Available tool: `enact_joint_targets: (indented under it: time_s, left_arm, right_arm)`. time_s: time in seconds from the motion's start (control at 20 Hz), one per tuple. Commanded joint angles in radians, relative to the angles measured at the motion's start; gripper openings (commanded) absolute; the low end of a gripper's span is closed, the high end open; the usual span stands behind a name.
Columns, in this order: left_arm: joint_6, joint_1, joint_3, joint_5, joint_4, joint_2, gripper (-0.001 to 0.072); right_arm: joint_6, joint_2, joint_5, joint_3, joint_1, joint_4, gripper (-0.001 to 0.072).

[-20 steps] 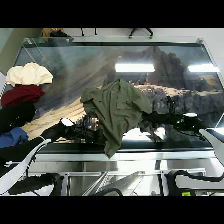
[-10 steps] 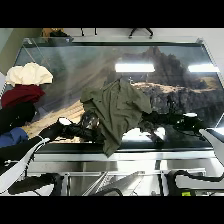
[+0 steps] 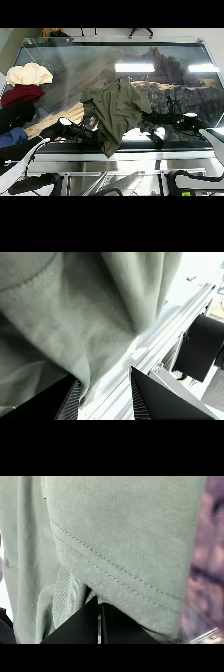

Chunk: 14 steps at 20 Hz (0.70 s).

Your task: Fold the shirts.

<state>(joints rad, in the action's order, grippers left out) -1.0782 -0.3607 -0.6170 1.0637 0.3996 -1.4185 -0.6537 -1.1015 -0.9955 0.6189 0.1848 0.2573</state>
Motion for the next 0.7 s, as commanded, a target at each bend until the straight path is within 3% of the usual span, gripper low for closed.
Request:
enact_joint_targets:
  time_s: [0.0,0.1,0.15,0.2,0.25,0.35,0.55,0.65]
  left_arm:
    - [0.005,-0.010,-0.001,0.014,-0.002,0.000,0.0338]
    - [0.005,-0.020,0.001,0.011,-0.001,-0.001,0.0337]
    - [0.005,-0.037,0.002,-0.002,0.004,-0.001,0.0295]
    - [0.005,-0.057,0.002,-0.020,0.019,-0.001,0.0078]
    - [0.005,-0.075,0.002,-0.044,0.034,-0.001,0.0011]
    - [0.005,-0.082,-0.006,-0.060,0.029,-0.001,0.0010]
    - [0.002,-0.016,-0.173,0.086,0.023,0.113,0.0007]
    - [-0.052,0.065,-0.319,0.149,0.023,0.251,0.0007]
  right_arm:
    - [0.000,-0.001,0.000,0.000,0.001,0.000,0.0017]
    - [0.000,-0.001,0.000,0.000,0.001,0.000,0.0017]
    - [0.000,-0.001,0.000,0.000,0.001,0.000,0.0017]
    - [0.000,-0.001,0.000,0.000,0.000,0.000,0.0017]
    - [0.000,-0.001,0.000,0.000,0.001,0.000,0.0017]
    - [0.001,-0.001,-0.002,0.002,0.001,-0.006,0.0016]
    - [0.024,0.060,-0.148,0.137,0.014,-0.009,0.0016]
    - [-0.059,0.140,-0.234,0.303,0.065,-0.024,0.0016]
